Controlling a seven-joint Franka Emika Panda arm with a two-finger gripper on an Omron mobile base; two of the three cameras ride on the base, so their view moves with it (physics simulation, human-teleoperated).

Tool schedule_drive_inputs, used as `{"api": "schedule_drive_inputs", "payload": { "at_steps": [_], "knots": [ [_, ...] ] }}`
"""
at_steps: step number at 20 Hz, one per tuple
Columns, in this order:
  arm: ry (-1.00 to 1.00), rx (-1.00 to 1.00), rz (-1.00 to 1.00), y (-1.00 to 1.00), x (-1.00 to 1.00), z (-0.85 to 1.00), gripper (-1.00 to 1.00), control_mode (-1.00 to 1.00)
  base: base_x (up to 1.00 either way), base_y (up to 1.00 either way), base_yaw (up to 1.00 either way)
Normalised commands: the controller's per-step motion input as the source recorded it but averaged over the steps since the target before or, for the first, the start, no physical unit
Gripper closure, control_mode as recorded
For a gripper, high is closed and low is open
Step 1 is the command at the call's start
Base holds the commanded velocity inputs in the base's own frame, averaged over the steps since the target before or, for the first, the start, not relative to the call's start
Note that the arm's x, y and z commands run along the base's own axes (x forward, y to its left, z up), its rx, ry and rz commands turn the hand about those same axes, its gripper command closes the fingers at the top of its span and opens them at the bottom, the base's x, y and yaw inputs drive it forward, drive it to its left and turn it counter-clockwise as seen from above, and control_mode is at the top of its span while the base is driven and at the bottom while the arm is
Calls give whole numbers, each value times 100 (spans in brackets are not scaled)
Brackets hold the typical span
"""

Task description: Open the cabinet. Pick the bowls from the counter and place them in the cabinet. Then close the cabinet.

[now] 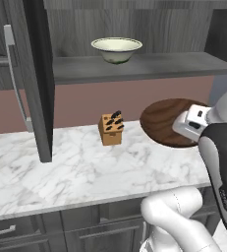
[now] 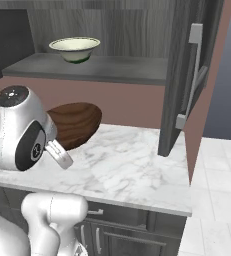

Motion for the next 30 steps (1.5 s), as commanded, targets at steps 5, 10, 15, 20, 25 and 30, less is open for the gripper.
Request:
{"api": "schedule_drive_inputs", "payload": {
  "at_steps": [5, 10, 15, 20, 25, 30],
  "knots": [
    [0, 1, 3, 2, -34, 71, 100, -100, 0, 0, 0],
    [0, 3, 0, -4, -60, 84, 100, -100, 0, 0, 0],
    [0, 5, 0, -2, -62, 64, 100, -100, 0, 0, 0],
    [0, 2, -1, 0, -18, 28, 100, -100, 0, 0, 0],
    [3, 0, -4, -15, 16, 1, 100, -100, 0, 0, 0],
    [0, 0, -5, -22, 25, 0, 100, -100, 0, 0, 0]
  ]
}}
